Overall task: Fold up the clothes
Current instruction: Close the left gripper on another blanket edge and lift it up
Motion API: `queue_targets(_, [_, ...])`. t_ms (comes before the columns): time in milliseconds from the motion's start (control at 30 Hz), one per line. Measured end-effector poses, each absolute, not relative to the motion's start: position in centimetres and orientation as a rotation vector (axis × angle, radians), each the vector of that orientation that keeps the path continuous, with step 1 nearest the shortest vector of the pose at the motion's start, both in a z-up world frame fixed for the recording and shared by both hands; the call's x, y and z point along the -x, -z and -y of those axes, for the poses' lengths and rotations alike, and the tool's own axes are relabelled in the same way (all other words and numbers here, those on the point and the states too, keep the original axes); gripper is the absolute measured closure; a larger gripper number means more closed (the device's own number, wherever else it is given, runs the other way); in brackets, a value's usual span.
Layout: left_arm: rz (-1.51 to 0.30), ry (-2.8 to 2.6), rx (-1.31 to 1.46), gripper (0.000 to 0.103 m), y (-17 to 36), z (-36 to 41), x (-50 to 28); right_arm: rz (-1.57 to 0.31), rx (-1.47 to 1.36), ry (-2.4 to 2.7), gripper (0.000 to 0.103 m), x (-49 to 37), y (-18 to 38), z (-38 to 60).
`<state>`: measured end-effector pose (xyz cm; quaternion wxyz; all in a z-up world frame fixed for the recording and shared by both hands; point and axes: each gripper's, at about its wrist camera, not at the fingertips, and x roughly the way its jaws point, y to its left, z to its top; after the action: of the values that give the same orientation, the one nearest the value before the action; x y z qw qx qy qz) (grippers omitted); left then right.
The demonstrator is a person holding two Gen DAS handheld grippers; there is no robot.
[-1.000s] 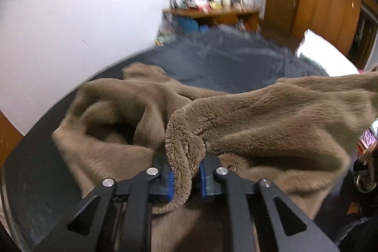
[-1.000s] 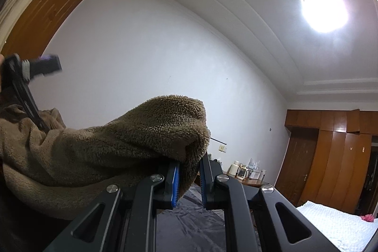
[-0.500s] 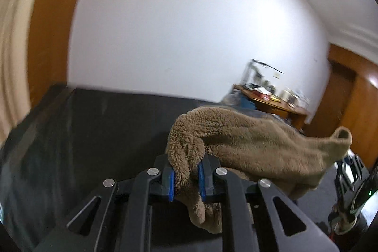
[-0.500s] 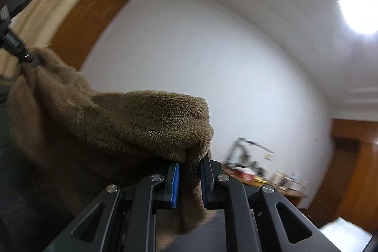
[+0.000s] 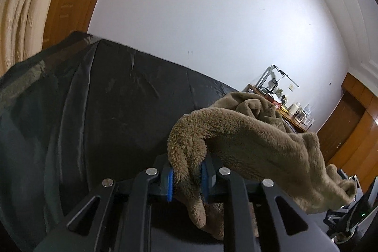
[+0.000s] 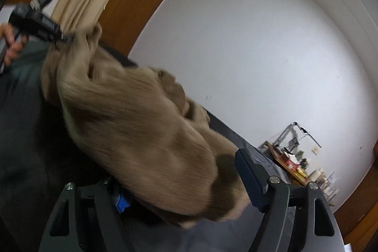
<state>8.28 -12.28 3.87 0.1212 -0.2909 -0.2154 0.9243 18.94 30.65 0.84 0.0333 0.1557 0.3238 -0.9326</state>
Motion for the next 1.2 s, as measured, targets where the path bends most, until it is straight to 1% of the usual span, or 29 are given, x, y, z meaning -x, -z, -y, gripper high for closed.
queue_targets(167, [0.671, -2.685, 0.867, 0.08, -3.7, 12.6, -8.4, -1.186, -0.517, 2.76, 0.025, -18.4, 1.5, -30.1])
queue_targets(333, [0.692, -2.671, 0.887, 0.079, -3.9, 12.6, -8.1, -1.545, -0.426, 2.624, 0.025, -19.8, 4.1, -30.1])
queue_targets(367, [0.69, -2.672, 0.887, 0.079, -3.9, 12.5, -8.1, -1.56, -0.408, 2.62, 0.025, -19.4, 4.1, -30.1])
queue_targets(567, [0.694, -2.651, 0.885, 0.079, -3.8, 12.3, -8.1, -1.531, -0.349, 2.622, 0.025, -16.1, 3.4, -30.2])
queue_targets(600, [0.693, -2.645, 0.888, 0.079, -3.8, 12.2, -8.0, -1.499, -0.386, 2.605, 0.025, -15.1, 3.3, -30.4])
queue_targets(700, [0.686, -2.626, 0.897, 0.079, -3.7, 11.9, -7.9, -1.281, -0.556, 2.559, 0.026, -12.8, 2.7, -31.7])
queue_targets(733, [0.683, -2.62, 0.899, 0.079, -3.7, 11.8, -7.9, -1.208, -0.604, 2.555, 0.033, -12.2, 2.5, -32.1])
queue_targets(767, [0.679, -2.616, 0.9, 0.079, -3.7, 11.6, -7.9, -1.135, -0.651, 2.552, 0.053, -11.6, 2.3, -32.6])
queue_targets(833, [0.663, -2.611, 0.898, 0.079, -3.8, 11.3, -7.9, -1.027, -0.706, 2.594, 0.072, -10.9, 1.8, -33.6])
queue_targets(867, [0.653, -2.613, 0.894, 0.079, -3.9, 11.1, -8.0, -1.004, -0.695, 2.633, 0.076, -10.7, 1.4, -33.8])
queue_targets(967, [0.609, -2.624, 0.874, 0.079, -4.4, 10.2, -8.3, -0.965, -0.61, 2.781, 0.083, -10.4, 0.3, -33.7])
queue_targets(1067, [0.564, -2.623, 0.827, 0.079, -5.5, 8.4, -9.1, -0.966, -0.379, 3.013, 0.086, -10.8, -2.2, -33.7])
queue_targets(1167, [0.517, -2.574, 0.751, 0.079, -7.0, 6.3, -10.2, -0.899, -0.093, 3.201, 0.086, -11.5, -5.8, -34.1])
queue_targets(1200, [0.49, -2.554, 0.73, 0.079, -7.5, 5.5, -10.6, -0.848, -0.004, 3.251, 0.086, -11.6, -7.2, -34.5])
